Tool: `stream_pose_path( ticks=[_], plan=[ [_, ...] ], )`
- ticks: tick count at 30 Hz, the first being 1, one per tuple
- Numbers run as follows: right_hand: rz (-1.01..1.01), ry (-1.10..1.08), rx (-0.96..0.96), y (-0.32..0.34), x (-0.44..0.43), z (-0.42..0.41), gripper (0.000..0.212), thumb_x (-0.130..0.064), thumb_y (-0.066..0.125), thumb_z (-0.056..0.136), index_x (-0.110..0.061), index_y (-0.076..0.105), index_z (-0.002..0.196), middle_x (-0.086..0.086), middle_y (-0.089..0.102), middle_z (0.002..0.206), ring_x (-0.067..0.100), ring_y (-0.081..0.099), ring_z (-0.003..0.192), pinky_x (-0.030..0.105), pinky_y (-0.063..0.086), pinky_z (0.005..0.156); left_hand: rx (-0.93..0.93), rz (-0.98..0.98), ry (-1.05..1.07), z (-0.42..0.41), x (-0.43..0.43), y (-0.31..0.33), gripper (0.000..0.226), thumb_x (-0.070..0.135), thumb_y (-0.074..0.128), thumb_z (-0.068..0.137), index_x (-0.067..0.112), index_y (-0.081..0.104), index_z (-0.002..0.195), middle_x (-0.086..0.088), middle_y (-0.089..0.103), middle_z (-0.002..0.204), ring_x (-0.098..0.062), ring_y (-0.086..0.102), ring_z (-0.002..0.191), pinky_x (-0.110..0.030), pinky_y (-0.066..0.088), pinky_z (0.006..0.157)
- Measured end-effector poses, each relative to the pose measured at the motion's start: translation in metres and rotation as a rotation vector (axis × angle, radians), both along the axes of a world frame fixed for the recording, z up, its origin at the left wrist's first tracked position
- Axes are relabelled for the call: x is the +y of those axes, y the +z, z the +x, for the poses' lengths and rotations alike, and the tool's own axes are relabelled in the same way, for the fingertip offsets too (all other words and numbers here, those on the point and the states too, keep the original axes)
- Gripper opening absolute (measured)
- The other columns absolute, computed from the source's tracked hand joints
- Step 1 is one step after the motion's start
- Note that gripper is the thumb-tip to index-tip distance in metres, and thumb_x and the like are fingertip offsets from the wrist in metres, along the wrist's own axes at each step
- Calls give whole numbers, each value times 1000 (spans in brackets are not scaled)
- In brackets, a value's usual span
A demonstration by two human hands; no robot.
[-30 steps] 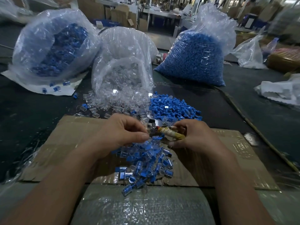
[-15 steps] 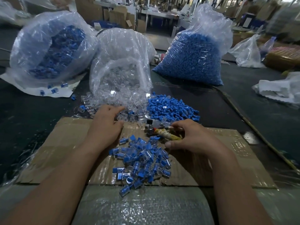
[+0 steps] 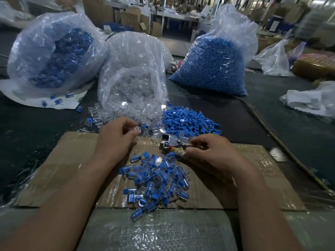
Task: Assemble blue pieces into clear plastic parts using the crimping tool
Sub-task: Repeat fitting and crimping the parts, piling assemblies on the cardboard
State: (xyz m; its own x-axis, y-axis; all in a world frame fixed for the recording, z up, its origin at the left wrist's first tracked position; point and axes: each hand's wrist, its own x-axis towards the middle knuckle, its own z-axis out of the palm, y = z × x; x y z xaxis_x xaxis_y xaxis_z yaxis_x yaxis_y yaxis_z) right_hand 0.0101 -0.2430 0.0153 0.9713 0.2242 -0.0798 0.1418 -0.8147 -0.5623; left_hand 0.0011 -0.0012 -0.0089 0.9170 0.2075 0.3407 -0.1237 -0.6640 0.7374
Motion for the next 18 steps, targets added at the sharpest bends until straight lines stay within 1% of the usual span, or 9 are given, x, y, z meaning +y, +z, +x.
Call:
stream_pose_path(
  ticks=[1,2,4,6,8,11,13,15,18],
  plan=[
    [10,-10,-10,0,-1,1,38,-48,62,81,-29,62,113,-24,47,86,-7,44,79,14,32,62,-7,-40,-31,-2,-1,2,7,10,64,84,17,63,86,14,54,73,8,56,58,0,39,54],
    [19,-20,-24,-1,-2,1,35,-47,61,82,-28,63,112,-23,51,86,-7,45,79,13,34,62,-12,-69,-65,-2,-2,2,13,8,64,83,20,59,78,12,54,72,11,56,59,2,38,54],
    [16,-37,-51,-1,-4,3,33,-45,60,84,-26,64,110,-17,57,91,-5,48,79,14,37,64,-10,-97,-129,-4,-3,3,23,5,63,84,22,55,71,7,56,72,16,55,60,2,39,54],
    [-2,-41,-56,-1,-5,5,31,-43,60,85,-25,64,110,-15,58,92,-4,49,79,14,38,65,-9,-79,-145,-6,-3,3,22,5,62,85,21,55,71,6,56,72,18,54,61,1,39,57],
    [-18,-41,-49,-2,-6,6,29,-40,60,86,-24,64,110,-15,57,90,-2,49,79,16,38,65,-12,-74,-126,-6,-1,2,20,8,61,86,21,55,73,7,57,71,16,54,61,2,38,58],
    [-46,-33,-52,-2,-4,7,24,-38,62,85,-24,66,104,-18,54,83,0,50,79,20,41,67,-30,-124,-88,-6,2,1,21,11,60,87,25,53,73,7,58,70,12,57,59,0,39,56],
    [-56,-19,-42,-2,-2,8,17,-35,63,85,-26,67,99,-21,52,80,-1,49,77,18,39,64,-33,-140,-71,-7,3,1,22,11,60,87,26,53,73,7,59,70,11,57,58,-1,40,55],
    [-62,-13,-28,-2,-1,8,11,-33,64,84,-28,67,94,-20,53,79,-1,48,76,17,37,60,-23,-153,-79,-8,3,0,22,11,61,86,27,53,73,6,60,70,8,59,57,-2,42,54],
    [-66,-34,-23,-1,0,10,8,-30,67,82,-27,68,90,-18,56,80,0,50,76,21,42,64,-28,-181,-103,-10,2,1,23,11,62,85,29,55,74,6,61,71,5,62,58,-3,44,53]
  ],
)
